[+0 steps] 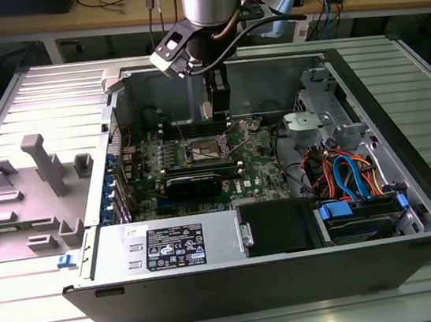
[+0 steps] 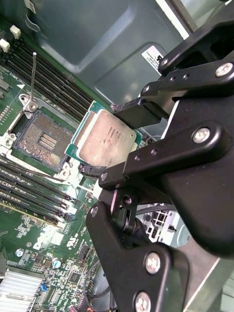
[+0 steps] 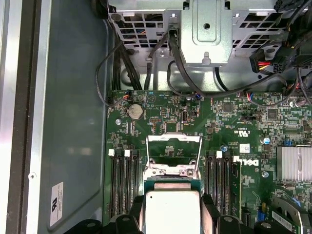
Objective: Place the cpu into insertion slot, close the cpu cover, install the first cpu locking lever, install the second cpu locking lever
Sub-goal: 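Place the cpu into insertion slot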
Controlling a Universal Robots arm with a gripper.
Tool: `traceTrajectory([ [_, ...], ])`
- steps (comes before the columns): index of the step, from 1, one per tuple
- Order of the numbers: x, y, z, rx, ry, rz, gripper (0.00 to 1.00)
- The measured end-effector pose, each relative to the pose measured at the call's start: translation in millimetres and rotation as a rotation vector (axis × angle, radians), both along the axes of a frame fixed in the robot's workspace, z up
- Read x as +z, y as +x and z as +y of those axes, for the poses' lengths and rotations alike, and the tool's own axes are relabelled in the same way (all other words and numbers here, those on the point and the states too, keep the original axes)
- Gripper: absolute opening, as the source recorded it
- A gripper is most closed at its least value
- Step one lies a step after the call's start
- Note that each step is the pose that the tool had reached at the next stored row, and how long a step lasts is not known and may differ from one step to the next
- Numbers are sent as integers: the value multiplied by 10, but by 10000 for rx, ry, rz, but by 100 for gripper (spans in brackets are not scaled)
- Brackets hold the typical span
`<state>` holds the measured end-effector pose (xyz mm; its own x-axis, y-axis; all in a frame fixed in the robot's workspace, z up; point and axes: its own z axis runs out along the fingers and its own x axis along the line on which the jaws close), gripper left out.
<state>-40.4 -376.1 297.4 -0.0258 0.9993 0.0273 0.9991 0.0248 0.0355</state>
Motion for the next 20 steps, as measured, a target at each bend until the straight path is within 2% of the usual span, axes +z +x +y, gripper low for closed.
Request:
traceTrajectory([
  [9, -1, -12, 0, 0, 0, 0, 55],
  [10, -22, -64, 0, 0, 1, -1, 55],
  [11, -150, -103, 0, 0, 1, -1, 55],
  [12, -223, -114, -2, -1, -1, 0, 55],
  [17, -299, -134, -2, -23, 0, 0, 55],
  [20, -300, -135, -2, -24, -2, 1, 55],
])
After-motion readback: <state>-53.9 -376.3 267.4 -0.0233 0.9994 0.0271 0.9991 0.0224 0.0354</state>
